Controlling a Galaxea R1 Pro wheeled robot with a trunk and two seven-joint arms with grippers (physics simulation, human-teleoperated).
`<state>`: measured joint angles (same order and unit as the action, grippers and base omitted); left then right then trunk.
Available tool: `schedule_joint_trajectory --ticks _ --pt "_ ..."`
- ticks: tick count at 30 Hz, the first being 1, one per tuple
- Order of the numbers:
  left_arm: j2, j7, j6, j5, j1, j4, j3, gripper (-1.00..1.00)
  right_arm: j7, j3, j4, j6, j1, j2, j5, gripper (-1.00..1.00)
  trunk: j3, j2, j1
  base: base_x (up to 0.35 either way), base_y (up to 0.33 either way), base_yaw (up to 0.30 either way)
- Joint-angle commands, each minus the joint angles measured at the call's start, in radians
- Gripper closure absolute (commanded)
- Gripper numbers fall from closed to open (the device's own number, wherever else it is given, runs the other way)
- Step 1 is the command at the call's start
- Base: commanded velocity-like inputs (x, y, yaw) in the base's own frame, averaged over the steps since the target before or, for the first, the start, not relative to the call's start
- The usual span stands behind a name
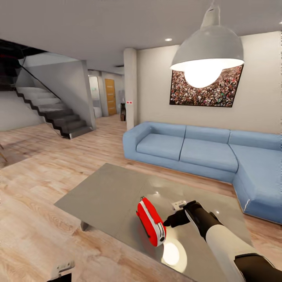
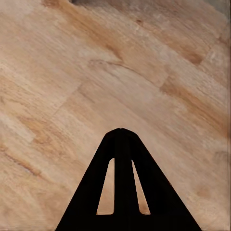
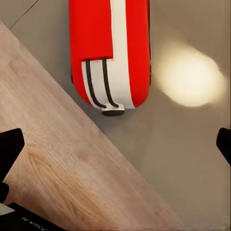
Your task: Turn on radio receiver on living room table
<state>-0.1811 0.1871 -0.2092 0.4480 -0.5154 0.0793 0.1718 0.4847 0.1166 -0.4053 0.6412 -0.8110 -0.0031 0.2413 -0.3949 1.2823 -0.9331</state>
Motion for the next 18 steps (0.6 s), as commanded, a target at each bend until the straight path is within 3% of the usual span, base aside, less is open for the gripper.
schedule_joint_trajectory --ticks 1,7,18 --pt "0.0 0.0 0.0 0.0 0.0 0.0 0.0 1.0 0.0 0.0 0.0 0.0 0.0 0.0 0.0 -1.0 0.003 -0.007 0.004 -0.312 -0.154 0.0" --pt "0.0 0.0 0.0 0.0 0.0 0.0 0.0 1.0 -0.002 -0.001 0.0 -0.001 0.0 0.0 0.001 -1.0 0.022 -0.049 0.027 -0.238 -0.121 0.0" --pt "-0.001 0.0 0.0 0.0 0.0 0.0 0.0 1.0 -0.075 -0.001 0.085 -0.02 0.002 -0.005 0.0 -1.0 0.056 -0.126 0.069 -0.021 -0.011 0.0"
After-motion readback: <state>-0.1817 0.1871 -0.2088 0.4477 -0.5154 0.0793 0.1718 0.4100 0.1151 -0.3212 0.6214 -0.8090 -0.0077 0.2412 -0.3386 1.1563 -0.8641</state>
